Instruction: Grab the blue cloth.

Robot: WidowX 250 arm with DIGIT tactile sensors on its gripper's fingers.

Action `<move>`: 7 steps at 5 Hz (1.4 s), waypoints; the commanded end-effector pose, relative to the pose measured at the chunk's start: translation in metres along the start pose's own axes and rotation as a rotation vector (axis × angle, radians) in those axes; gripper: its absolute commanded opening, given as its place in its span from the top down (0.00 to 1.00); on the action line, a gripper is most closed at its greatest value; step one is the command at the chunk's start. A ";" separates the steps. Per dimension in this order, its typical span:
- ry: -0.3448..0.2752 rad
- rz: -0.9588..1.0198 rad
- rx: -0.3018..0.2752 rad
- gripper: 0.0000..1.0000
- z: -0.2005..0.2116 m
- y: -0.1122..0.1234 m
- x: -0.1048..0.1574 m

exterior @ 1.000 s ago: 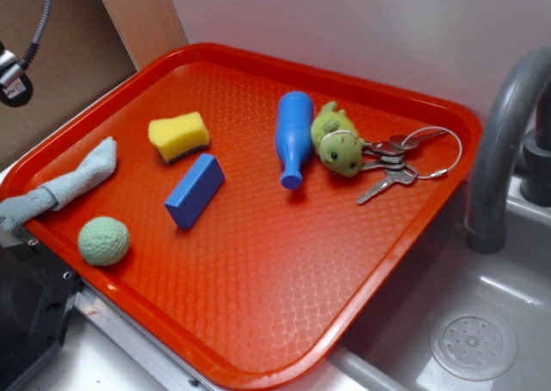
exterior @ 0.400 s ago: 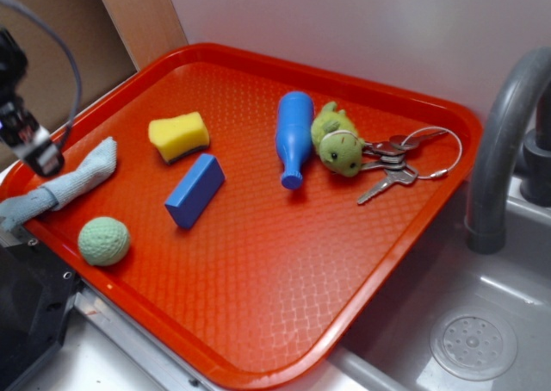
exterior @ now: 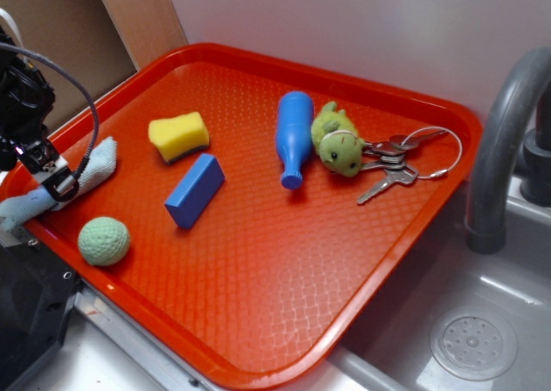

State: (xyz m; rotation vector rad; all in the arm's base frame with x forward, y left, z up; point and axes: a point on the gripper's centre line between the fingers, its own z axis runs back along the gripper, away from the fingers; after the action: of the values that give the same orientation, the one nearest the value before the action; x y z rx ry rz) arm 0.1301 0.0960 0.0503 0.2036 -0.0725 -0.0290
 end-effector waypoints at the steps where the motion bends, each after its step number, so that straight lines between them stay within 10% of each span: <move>1: -0.028 0.022 0.011 1.00 0.004 0.009 0.002; 4: -0.008 0.001 -0.012 1.00 0.014 0.001 -0.005; 5: -0.021 0.002 -0.066 0.00 0.032 0.004 -0.010; 7: -0.005 -0.027 -0.039 0.00 0.013 -0.008 -0.012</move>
State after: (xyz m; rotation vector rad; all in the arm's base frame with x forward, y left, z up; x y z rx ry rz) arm 0.1144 0.0815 0.0564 0.1564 -0.0609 -0.0539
